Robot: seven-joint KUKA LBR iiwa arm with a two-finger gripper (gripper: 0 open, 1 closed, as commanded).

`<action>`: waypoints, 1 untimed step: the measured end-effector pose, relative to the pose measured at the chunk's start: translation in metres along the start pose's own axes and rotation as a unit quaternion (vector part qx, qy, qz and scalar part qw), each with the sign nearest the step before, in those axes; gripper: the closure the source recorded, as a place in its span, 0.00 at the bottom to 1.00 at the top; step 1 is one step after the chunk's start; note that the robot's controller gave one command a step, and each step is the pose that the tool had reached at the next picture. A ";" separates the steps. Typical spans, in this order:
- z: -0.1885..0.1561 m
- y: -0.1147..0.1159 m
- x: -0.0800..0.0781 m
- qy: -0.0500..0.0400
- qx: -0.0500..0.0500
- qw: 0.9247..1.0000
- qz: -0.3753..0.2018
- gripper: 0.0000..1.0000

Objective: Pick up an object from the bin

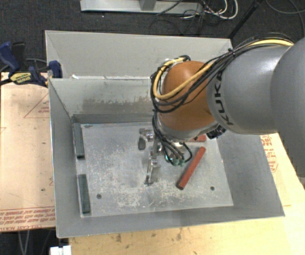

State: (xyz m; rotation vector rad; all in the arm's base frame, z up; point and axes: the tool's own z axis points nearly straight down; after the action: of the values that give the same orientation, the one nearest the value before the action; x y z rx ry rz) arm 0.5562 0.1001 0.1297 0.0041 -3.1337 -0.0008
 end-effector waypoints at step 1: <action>-0.049 -0.073 -0.058 -0.009 0.002 0.999 -0.038 0.00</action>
Offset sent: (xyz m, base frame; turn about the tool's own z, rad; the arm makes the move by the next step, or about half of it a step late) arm 0.0556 -0.0681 0.0458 -0.0843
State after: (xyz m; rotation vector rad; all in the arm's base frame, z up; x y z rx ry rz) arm 0.6152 0.0272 0.1780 0.1250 -3.1496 0.0045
